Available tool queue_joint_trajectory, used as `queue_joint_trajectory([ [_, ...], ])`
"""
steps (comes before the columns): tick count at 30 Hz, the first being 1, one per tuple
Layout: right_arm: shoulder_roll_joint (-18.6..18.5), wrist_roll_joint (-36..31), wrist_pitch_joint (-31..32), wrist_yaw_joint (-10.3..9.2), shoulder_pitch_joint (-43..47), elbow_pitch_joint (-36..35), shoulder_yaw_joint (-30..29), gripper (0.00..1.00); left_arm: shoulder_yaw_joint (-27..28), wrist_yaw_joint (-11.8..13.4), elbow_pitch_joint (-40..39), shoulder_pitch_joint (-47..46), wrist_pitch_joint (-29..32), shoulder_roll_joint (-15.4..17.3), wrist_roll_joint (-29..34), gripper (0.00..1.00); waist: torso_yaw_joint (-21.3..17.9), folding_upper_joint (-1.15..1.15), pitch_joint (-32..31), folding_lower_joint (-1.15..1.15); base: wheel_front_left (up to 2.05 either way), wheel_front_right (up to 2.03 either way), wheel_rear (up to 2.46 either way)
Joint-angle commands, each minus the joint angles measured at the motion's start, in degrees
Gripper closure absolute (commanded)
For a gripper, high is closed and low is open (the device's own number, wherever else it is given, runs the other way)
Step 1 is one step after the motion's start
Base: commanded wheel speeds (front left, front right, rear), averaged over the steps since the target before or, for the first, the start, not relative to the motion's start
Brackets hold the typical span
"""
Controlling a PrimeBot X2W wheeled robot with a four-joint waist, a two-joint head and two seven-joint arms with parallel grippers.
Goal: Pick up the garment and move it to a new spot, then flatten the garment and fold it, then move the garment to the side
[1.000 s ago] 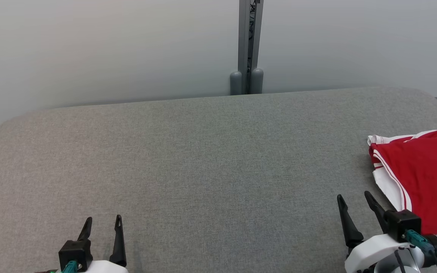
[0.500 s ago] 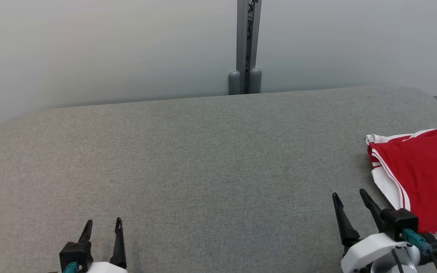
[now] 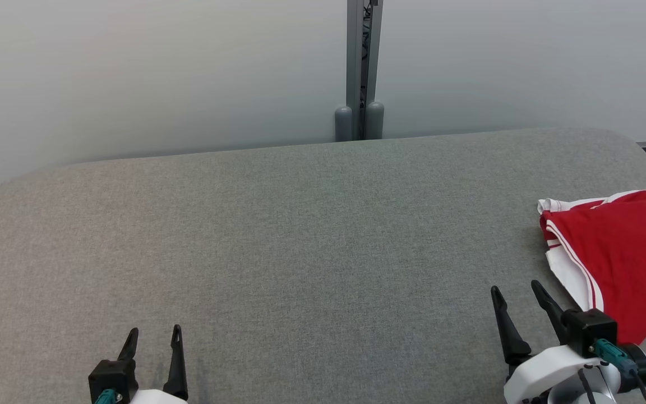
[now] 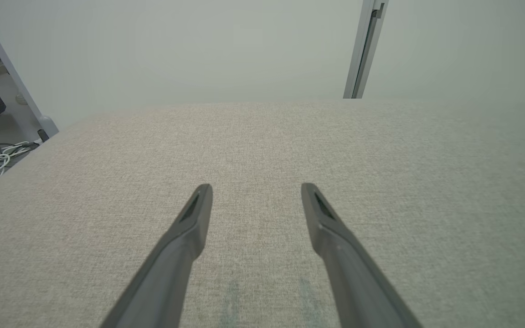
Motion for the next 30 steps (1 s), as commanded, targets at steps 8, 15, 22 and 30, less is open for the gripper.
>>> queue_joint_trajectory([
  [8,0.4,0.1,0.2,0.0,0.6,0.6,0.2,1.0,0.0,-1.2,1.5,0.3,0.1,-0.3,-1.8,1.0,-0.1,0.0,0.0,0.0,0.0,0.0,0.0],
  [15,0.6,6.5,2.3,0.0,1.2,0.6,-1.0,1.0,1.2,-2.0,1.7,0.0,2.5,-0.5,-8.0,1.0,0.0,0.0,0.0,0.0,0.0,0.0,0.0],
  [22,0.5,14.4,4.0,0.0,1.5,-1.3,-1.8,1.0,1.6,-2.9,-0.2,-0.3,4.1,-0.4,-15.7,1.0,0.1,0.0,0.1,0.0,0.0,0.0,0.0],
  [30,0.4,22.6,5.9,0.0,1.7,-3.0,-2.7,1.0,2.2,-3.8,-1.9,-0.7,6.0,-0.3,-23.6,1.0,0.3,0.0,0.2,0.0,0.0,0.0,0.0],
])
